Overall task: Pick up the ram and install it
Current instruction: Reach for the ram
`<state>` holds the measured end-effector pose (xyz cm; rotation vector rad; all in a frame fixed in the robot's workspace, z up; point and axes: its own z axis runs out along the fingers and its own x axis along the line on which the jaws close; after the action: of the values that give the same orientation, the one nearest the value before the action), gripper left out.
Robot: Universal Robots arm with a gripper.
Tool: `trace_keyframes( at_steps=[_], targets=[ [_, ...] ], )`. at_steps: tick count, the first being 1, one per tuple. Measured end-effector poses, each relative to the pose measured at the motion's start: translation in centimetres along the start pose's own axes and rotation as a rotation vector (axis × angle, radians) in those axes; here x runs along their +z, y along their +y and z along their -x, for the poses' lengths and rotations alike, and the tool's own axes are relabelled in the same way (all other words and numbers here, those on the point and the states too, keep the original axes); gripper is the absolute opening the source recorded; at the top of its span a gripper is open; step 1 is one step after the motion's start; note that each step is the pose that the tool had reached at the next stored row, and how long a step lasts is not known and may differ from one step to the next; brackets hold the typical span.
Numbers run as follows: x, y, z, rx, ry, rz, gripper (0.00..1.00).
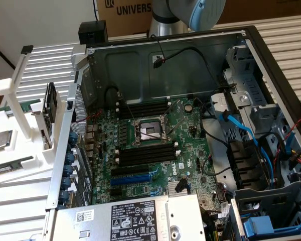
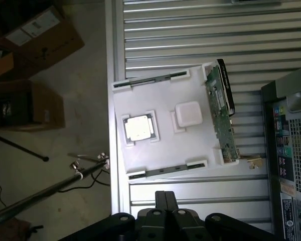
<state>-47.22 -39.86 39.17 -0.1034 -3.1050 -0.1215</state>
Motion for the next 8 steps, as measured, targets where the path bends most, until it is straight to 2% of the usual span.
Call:
trace_keyframes(
  at_steps=[8],
  targets=[
    [0.05,0.21,-0.02,0.0,0.0,0.0,0.11]
  ],
)
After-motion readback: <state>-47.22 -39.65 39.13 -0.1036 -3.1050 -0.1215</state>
